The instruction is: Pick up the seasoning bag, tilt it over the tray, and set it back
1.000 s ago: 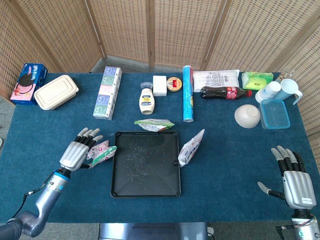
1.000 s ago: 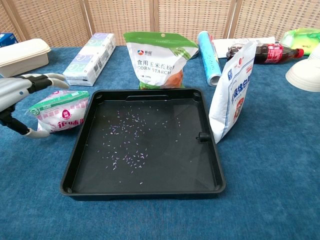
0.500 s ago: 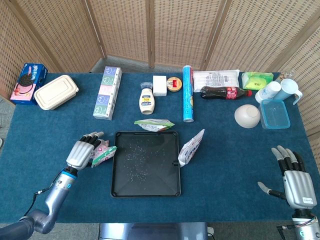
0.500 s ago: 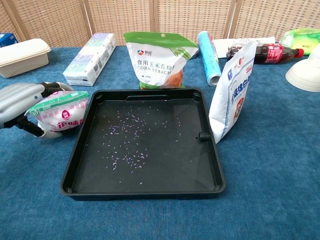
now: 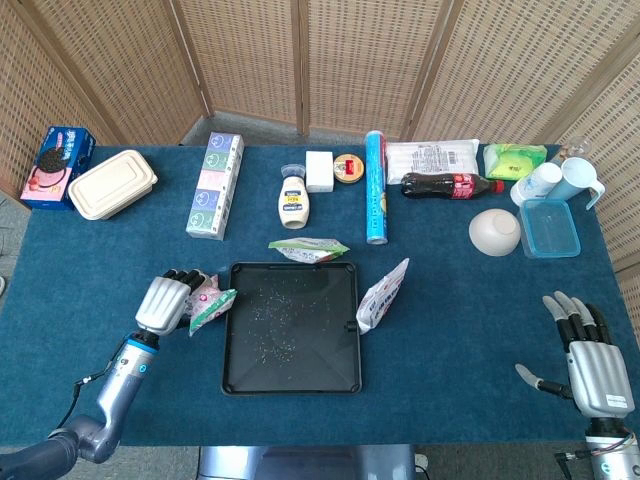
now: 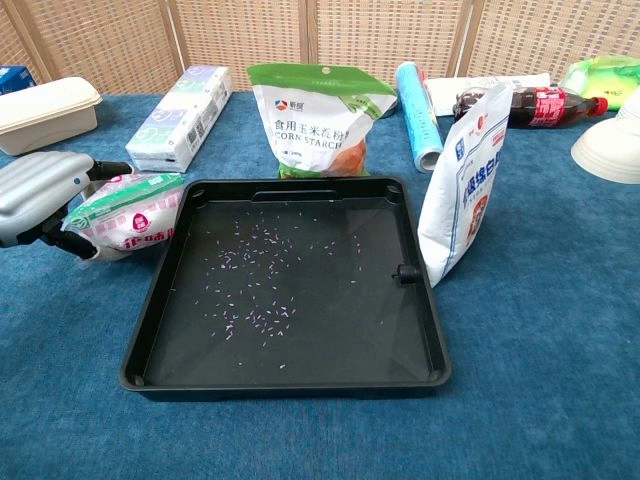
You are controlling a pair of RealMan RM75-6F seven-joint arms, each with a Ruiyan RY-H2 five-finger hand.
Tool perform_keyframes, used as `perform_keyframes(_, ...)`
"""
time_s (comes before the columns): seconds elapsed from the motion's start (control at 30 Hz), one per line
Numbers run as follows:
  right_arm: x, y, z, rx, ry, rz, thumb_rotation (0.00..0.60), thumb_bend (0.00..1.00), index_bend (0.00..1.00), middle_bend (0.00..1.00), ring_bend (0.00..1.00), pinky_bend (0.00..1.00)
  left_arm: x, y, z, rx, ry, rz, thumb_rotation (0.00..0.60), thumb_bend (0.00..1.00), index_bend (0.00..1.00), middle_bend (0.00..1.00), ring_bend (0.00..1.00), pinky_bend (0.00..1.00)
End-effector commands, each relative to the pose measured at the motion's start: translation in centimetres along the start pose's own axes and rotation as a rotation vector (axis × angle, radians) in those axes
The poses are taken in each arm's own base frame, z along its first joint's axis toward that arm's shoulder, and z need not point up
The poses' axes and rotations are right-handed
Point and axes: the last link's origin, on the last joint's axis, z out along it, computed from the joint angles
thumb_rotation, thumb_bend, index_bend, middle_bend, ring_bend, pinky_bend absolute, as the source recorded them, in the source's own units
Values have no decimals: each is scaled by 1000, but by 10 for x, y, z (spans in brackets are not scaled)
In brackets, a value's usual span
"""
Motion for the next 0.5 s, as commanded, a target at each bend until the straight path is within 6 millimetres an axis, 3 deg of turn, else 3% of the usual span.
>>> perform_keyframes(0.03, 0, 0, 0, -1, -1, 0, 460, 0, 0, 4, 44, 17, 5, -2, -6, -66, -40, -25, 600, 325, 686, 523, 479, 431)
perform_keyframes(0.37, -2, -1, 0, -5, -10, -5, 463, 0, 0, 4, 44, 17, 62, -6, -10, -213, -134, -94, 600, 342, 696, 525, 480, 431)
perform_keyframes(0.5, -3, -2, -1, -5, -14, -10, 461, 0, 0, 4, 44, 17, 84, -5, -10, -240, -184, -69, 600, 393, 730, 545, 490, 431)
